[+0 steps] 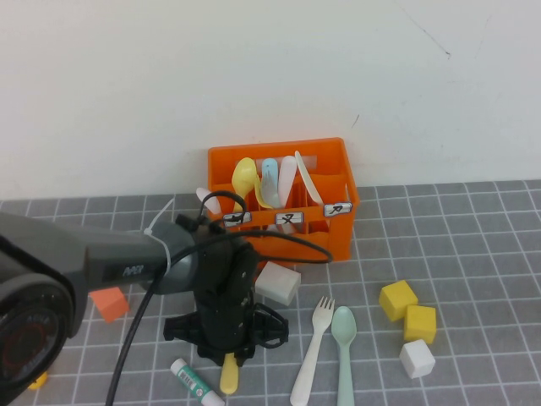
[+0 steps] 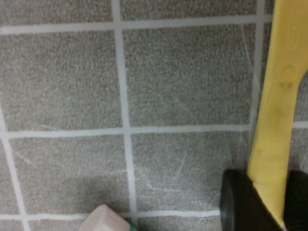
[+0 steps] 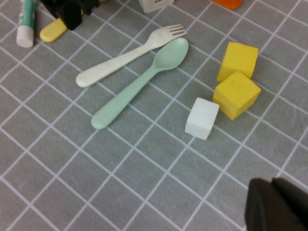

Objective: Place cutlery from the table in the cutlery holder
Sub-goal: Pick up the knife

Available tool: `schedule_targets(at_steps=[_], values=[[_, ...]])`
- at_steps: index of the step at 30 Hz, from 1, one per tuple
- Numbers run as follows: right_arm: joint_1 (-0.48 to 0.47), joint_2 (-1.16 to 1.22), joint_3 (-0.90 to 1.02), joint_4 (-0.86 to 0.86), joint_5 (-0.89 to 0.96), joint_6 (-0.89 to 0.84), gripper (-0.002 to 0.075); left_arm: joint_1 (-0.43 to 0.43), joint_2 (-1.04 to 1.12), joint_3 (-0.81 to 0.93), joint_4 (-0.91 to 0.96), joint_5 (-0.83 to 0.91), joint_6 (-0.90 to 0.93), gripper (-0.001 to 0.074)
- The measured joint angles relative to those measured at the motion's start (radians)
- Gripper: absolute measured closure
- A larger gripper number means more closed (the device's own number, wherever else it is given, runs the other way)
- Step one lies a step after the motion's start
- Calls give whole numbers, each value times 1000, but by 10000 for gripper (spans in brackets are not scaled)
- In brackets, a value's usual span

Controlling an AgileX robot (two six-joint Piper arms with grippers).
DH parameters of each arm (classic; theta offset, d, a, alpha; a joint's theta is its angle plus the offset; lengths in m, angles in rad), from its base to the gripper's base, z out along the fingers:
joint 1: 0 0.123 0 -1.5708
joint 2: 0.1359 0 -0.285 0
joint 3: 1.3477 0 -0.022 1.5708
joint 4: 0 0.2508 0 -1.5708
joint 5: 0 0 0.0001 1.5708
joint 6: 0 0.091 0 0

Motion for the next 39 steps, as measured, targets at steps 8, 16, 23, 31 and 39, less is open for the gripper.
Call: schedule_targets(at_steps=[8,16,23,31,39], values=[[0,0,0,1,2,0,729,0,-17,6,18,61,-20,578],[0,0,0,5,2,-5,729,0,-156,10,20,84,-19,578],[0,0,0,5,2,-5,729,0,-307,12,20,108,-17,579],[0,0,0,5,-7,-9,729,0,-498,16,34,51,24,710],[0,0,0,5,-7,-9,729,0,-551,18,88,9,27,733]])
